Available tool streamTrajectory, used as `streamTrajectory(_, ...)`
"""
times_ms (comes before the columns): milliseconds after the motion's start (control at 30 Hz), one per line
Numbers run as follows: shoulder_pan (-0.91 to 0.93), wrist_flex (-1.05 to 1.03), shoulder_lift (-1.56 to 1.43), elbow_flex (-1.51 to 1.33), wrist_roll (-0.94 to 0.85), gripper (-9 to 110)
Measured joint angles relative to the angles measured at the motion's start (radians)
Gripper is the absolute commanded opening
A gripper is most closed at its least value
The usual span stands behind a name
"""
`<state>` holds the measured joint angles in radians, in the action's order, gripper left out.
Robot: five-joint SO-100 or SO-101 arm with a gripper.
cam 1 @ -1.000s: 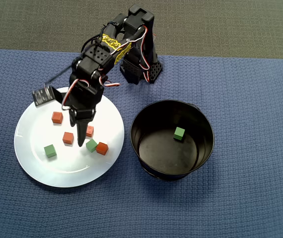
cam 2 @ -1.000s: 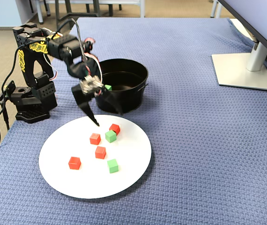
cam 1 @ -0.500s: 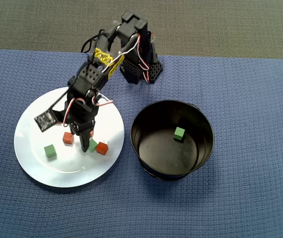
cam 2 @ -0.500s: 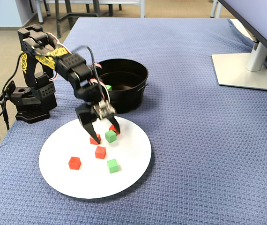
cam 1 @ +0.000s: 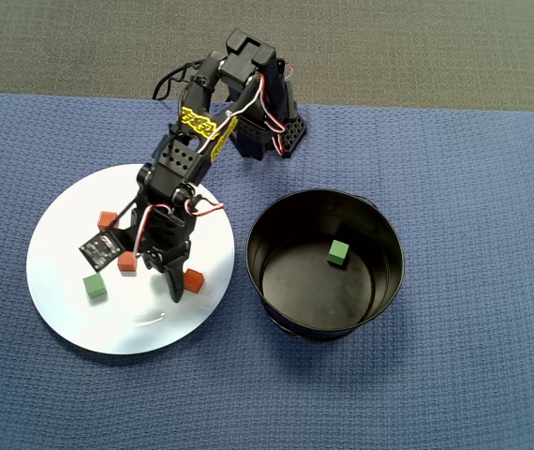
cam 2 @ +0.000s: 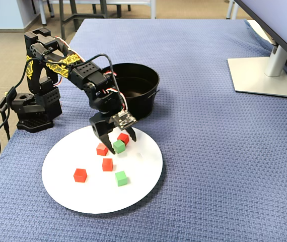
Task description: Pick up the green cubes from the white plate and place them in the black recipient
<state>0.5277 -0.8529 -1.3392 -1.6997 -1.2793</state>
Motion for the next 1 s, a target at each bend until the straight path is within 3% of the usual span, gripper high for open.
streamTrajectory(700, -0.038, -0.003, 0.0, -0.078, 0.006, 23)
streamTrajectory(867, -0.041, -0.003, 0.0, -0.084, 0.014, 0)
streamTrajectory(1000, -0.044, -0.003, 0.0, -0.084, 0.035, 0)
